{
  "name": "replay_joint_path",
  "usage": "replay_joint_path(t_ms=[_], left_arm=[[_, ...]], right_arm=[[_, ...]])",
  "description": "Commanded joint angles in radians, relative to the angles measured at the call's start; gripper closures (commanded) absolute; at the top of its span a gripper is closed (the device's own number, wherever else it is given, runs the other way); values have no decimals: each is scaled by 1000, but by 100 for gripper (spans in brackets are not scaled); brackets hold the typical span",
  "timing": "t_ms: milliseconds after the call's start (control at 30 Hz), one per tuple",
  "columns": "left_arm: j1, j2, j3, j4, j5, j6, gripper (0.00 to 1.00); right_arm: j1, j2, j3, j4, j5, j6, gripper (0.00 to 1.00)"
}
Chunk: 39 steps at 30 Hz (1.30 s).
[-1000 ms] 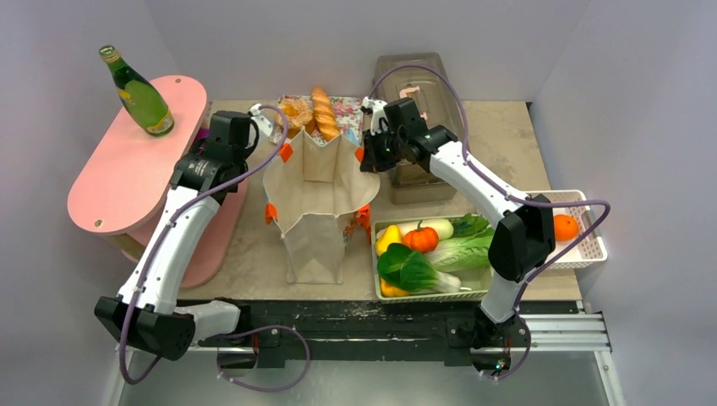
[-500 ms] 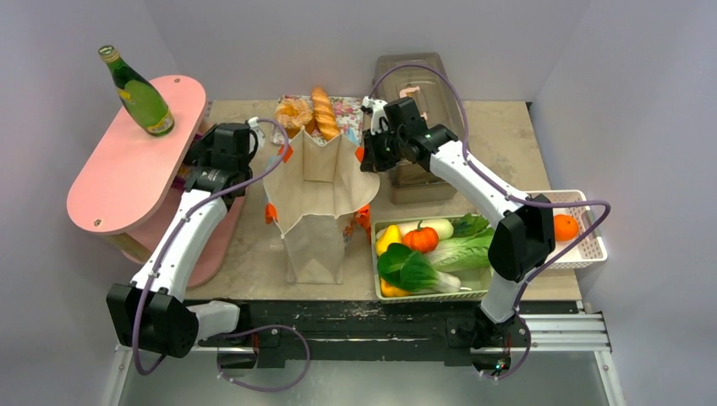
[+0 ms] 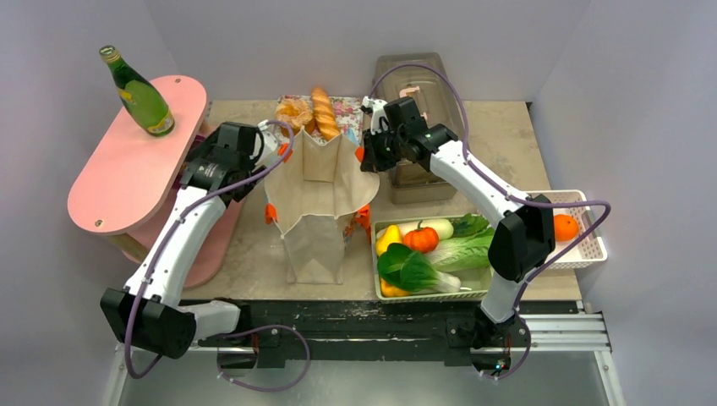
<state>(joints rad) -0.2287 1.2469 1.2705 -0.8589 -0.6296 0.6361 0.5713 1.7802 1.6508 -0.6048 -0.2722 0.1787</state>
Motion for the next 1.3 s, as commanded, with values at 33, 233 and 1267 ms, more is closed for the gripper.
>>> replay_joint_path(t_ms=[33,233,1267], left_arm=[[-116,-92,146,-30,66,-79,0],[-144,-24,320,-154,109,-168,0],[-157,175,645,-319,904,-581,0]], right_arm=[[7,-7,44,26,-29,-14,81],[6,-36,45,66,-50,-3,42],[-169,-695,-304,127,128,-117,1]])
